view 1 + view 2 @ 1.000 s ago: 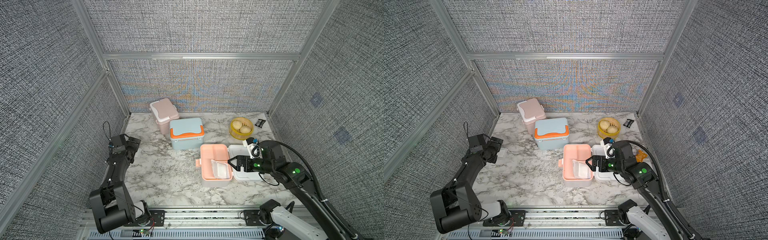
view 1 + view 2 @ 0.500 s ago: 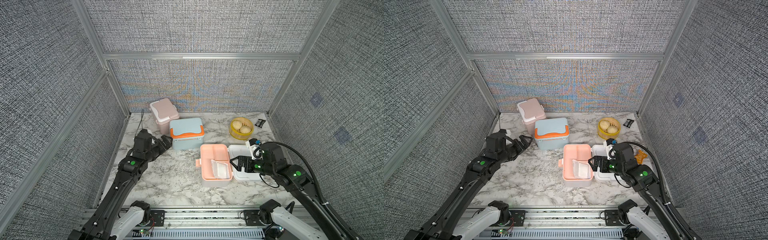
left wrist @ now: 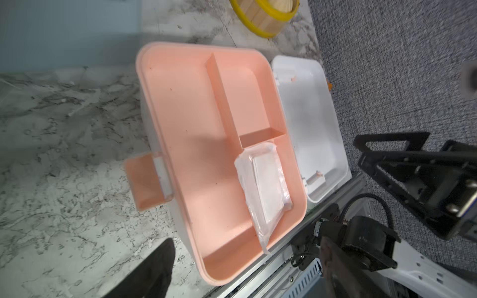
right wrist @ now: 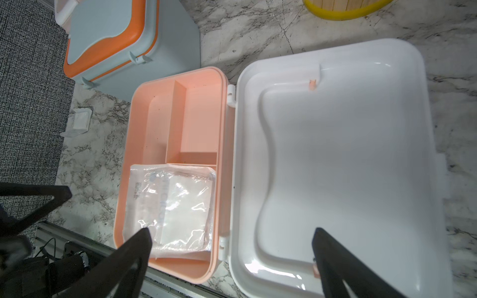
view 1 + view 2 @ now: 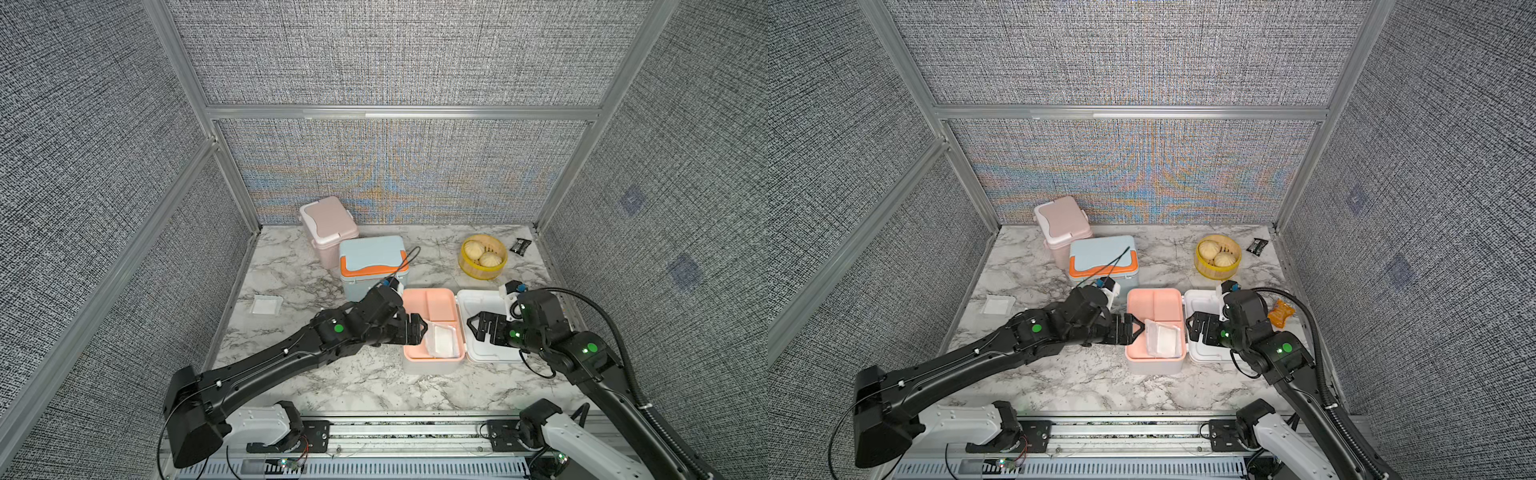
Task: Open first aid kits and take out gauze
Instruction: Pick up the gauze from the first aid kit.
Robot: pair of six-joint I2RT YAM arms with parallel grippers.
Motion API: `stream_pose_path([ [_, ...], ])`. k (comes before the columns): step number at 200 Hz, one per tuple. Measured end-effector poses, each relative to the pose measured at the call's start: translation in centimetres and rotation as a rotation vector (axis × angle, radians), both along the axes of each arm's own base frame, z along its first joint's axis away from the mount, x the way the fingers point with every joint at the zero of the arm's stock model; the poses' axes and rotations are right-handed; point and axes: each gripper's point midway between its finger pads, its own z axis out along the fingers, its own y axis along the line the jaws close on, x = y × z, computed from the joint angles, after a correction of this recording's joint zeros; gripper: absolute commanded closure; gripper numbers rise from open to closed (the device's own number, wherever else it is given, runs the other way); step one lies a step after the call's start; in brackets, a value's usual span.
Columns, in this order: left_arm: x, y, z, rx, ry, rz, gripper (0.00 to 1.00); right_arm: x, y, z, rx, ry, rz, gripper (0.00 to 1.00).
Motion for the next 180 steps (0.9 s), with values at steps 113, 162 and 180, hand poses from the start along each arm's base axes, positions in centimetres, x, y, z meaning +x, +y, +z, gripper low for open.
stream_pose_path([
  [113,-0.6,-5.3,-5.1,0.043,0.106,-0.093,0.63,0.0,-0.2,-0.5,-0.005,0.005,0.004,0.01],
  [162,-0.5,-5.1,-3.9,0.024,0.086,-0.089,0.93,0.0,0.1,-0.7,0.004,0.015,0.018,0.01],
  [180,-0.4,-4.9,-3.5,0.022,0.072,-0.085,0.98,0.2,0.2,-0.6,0.007,0.012,0.019,0.01],
])
